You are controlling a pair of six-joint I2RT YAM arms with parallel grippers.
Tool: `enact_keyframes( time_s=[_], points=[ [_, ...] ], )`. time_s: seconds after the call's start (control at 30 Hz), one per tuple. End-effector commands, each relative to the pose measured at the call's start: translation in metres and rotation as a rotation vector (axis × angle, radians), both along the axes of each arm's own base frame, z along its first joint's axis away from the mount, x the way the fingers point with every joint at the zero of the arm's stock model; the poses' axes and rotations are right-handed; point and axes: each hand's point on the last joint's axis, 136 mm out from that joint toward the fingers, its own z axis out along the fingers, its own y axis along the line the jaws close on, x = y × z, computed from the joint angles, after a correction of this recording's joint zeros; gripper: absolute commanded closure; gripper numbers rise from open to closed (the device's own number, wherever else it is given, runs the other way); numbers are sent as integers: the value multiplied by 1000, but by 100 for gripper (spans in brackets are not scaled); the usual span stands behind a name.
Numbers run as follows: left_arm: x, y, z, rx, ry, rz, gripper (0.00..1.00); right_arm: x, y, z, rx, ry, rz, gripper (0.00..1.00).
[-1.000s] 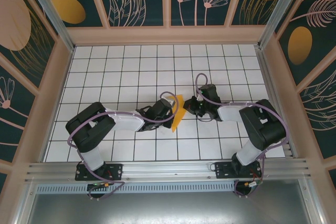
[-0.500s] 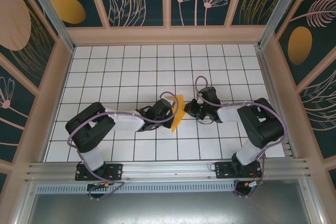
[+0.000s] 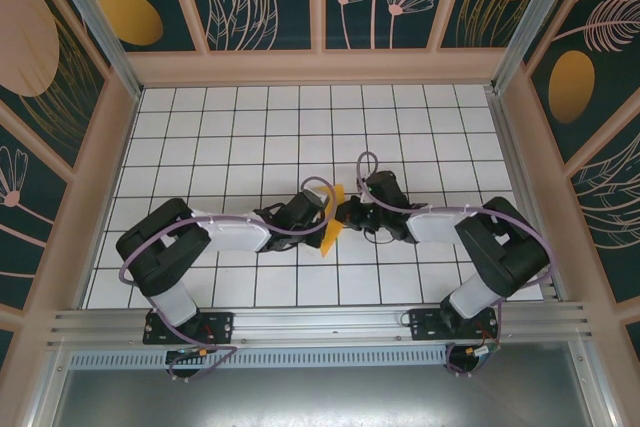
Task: Fold a paper plane with a square sheet of paper (pick it up from the middle)
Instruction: Third fold the triangle at the center of the table.
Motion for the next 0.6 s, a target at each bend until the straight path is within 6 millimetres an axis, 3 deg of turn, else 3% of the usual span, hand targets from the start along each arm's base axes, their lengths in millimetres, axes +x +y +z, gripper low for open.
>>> enact_keyframes(
  time_s=[0.0, 0.23, 0.33, 0.5, 0.57],
  points=[
    [-12, 20, -8, 73, 36, 3, 89, 0, 3, -14, -22, 29, -18, 95],
    [-11, 26, 5, 61, 7, 33, 78, -10, 3, -35, -55, 88, -36, 95],
    [-4, 39, 16, 75, -33, 102, 70, -14, 0, -41, -74, 112, -71, 95],
    [2, 52, 39, 60, -80, 196, 69, -21, 1, -49, -91, 149, -120, 95],
    [0, 46, 51, -6, -72, 200, 78, -24, -1, -51, -106, 171, -154, 95]
  ],
)
